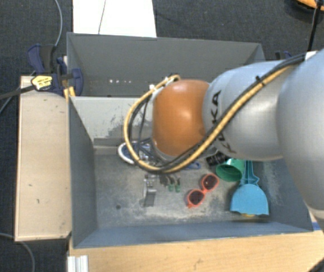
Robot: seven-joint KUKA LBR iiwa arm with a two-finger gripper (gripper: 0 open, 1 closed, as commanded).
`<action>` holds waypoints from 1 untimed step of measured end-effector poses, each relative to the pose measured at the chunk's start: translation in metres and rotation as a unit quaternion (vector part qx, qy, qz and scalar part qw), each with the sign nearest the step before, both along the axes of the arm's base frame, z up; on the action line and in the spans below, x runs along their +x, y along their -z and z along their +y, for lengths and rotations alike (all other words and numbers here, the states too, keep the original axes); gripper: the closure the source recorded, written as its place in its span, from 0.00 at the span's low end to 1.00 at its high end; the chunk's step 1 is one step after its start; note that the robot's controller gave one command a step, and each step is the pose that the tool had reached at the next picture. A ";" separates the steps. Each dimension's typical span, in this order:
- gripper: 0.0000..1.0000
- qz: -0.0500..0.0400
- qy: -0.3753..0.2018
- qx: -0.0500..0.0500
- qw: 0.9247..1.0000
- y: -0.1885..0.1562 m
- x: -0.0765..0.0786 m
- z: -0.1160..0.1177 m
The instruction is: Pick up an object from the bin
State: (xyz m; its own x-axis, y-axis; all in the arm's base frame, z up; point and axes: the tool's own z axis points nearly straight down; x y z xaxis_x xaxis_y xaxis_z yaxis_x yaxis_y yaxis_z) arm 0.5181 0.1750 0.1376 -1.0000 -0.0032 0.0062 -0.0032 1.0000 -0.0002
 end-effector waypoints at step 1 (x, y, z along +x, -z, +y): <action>0.00 -0.004 0.002 0.001 1.000 -0.004 0.002 -0.001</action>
Offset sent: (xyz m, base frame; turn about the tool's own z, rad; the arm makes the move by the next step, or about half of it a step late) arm 0.0618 -0.1396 -0.0148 0.0977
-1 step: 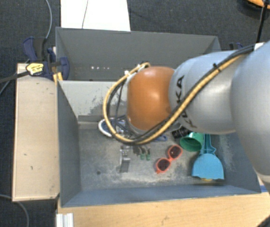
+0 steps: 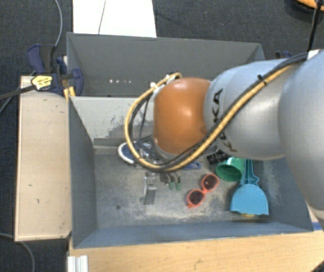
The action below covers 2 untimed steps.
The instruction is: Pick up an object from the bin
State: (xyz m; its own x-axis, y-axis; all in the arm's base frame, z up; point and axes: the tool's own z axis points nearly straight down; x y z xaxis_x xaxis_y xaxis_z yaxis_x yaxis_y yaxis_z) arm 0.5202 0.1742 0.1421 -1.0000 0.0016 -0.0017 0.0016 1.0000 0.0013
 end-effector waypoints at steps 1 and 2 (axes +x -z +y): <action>0.00 0.000 0.013 0.001 1.000 0.006 0.021 -0.045; 0.00 -0.001 0.047 -0.001 0.999 0.016 0.055 -0.077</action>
Offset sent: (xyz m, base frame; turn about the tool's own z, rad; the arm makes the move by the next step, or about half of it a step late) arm 0.0610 -0.0787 -0.0201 0.1017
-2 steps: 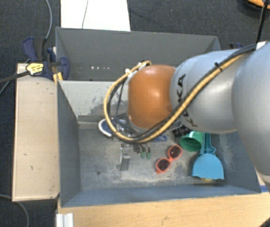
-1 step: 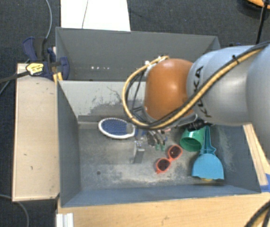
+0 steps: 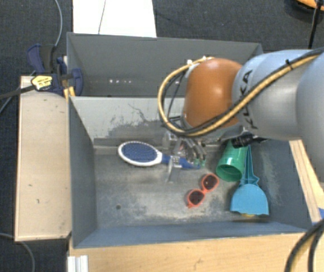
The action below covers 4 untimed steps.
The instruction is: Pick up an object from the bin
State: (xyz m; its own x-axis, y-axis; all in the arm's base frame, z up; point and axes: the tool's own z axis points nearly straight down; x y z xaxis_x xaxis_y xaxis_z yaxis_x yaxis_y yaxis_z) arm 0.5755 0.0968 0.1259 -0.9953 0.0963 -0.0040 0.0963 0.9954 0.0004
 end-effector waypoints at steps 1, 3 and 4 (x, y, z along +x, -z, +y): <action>0.00 -0.001 -0.017 0.001 1.000 0.024 0.010 0.025; 1.00 -0.005 0.035 0.002 0.999 0.052 0.008 0.046; 1.00 -0.005 0.035 0.002 0.999 0.052 0.008 0.046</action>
Offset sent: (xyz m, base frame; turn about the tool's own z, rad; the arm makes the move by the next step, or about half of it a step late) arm 0.0045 0.0446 -0.0559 0.0637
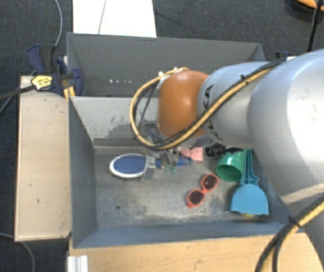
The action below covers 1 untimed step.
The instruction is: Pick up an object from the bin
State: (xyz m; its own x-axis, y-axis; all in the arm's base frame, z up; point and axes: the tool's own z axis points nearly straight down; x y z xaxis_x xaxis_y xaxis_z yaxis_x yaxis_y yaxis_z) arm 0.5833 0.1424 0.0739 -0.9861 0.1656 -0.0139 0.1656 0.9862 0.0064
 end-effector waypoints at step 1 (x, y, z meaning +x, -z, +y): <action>1.00 0.000 -0.010 -0.001 1.000 -0.011 -0.005 0.003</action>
Offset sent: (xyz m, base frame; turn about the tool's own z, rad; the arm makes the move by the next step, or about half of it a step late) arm -0.0111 0.0048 0.0090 -0.0429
